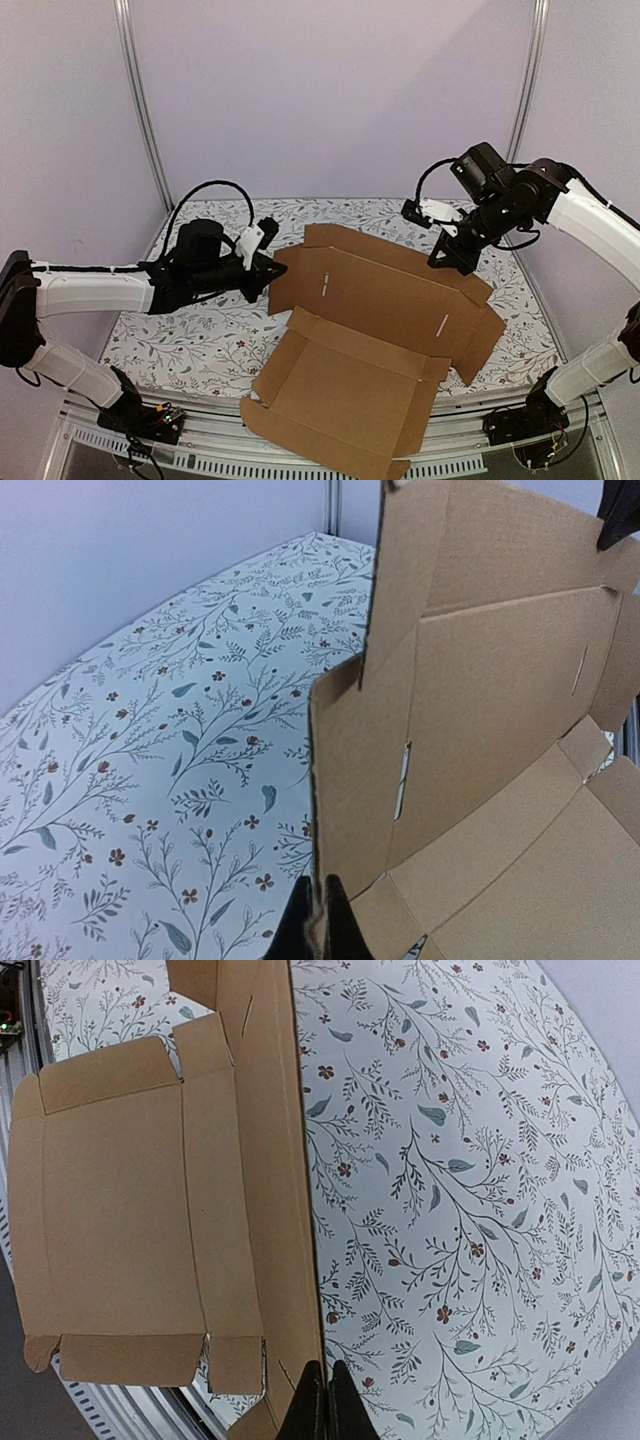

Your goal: Fold the paper box

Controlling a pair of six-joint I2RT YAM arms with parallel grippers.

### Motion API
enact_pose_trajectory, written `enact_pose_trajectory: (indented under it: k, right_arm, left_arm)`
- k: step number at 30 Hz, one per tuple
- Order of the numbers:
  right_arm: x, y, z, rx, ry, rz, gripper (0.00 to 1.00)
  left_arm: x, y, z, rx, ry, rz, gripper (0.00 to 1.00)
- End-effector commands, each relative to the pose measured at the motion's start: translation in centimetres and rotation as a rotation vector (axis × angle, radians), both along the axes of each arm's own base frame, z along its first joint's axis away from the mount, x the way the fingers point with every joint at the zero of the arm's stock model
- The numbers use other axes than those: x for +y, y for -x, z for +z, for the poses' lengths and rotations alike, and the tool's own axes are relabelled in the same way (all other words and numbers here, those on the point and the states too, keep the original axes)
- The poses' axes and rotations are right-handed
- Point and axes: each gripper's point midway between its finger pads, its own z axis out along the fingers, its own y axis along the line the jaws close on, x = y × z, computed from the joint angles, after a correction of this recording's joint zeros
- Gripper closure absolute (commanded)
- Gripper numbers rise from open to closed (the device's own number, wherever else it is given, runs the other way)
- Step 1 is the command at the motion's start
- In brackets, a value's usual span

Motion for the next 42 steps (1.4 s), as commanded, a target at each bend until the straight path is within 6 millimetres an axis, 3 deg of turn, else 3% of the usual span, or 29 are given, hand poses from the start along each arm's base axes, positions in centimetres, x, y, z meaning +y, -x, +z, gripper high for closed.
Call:
enact_pose_trajectory:
  k: [1, 8, 11, 17, 23, 28, 31, 34, 42]
  right_arm:
    - [0.3, -0.1, 1.5, -0.061, 0.007, 0.008, 1.00]
    - [1.7, 0.3, 2.9, -0.165, 0.011, 0.069, 1.00]
    - [2.6, 0.6, 2.8, -0.198, 0.017, 0.113, 1.00]
    - [3.4, -0.1, 2.1, -0.291, 0.094, 0.170, 1.00]
    - [3.7, -1.2, 2.0, -0.354, 0.171, 0.170, 1.00]
    - [4.3, -1.3, 1.7, -0.404, 0.241, 0.190, 1.00]
    - [4.9, -1.3, 1.5, -0.436, 0.274, 0.206, 1.00]
    - [5.5, -1.2, 1.4, -0.469, 0.306, 0.219, 1.00]
    - [6.8, -0.5, 0.7, -0.489, 0.322, 0.231, 1.00]
  left_arm:
    - [0.0, 0.2, 0.3, 0.013, -0.007, 0.025, 0.98]
    - [2.7, -1.4, -0.1, 0.089, -0.042, 0.236, 0.65]
    - [3.9, -1.6, 0.2, 0.114, -0.027, 0.312, 0.58]
    - [4.5, 0.1, 4.2, 0.172, 0.108, 0.323, 0.46]
    - [5.2, 1.6, 8.6, 0.203, 0.188, 0.321, 0.40]
    - [5.1, 2.2, 11.0, 0.231, 0.256, 0.307, 0.37]
    - [4.2, 2.0, 12.4, 0.243, 0.290, 0.280, 0.42]
    - [3.3, 1.3, 12.9, 0.260, 0.300, 0.272, 0.58]
    - [2.3, -1.9, 11.0, 0.357, 0.320, 0.325, 1.00]
